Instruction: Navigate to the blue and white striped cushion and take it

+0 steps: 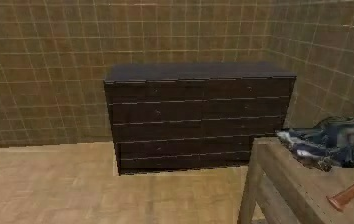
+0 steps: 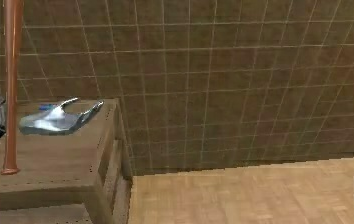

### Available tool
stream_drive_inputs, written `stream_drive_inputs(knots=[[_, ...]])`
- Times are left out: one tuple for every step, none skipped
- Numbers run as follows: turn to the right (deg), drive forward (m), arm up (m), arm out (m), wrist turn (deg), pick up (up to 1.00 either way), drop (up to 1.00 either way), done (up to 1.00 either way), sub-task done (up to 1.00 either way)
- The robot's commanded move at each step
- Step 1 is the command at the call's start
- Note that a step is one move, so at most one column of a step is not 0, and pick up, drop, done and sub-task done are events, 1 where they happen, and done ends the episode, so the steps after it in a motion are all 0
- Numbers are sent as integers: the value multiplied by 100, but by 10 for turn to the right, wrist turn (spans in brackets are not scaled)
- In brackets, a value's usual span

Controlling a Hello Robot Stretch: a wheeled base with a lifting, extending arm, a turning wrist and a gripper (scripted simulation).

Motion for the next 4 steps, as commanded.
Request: stream_drive_inputs(knots=[[270,0,0,0,0,0,0,0,0],[0,35,0,0,0,0,0,0,0],[-450,0,0,0,0,0,0,0,0],[-240,0,0,0,0,0,0,0,0]])
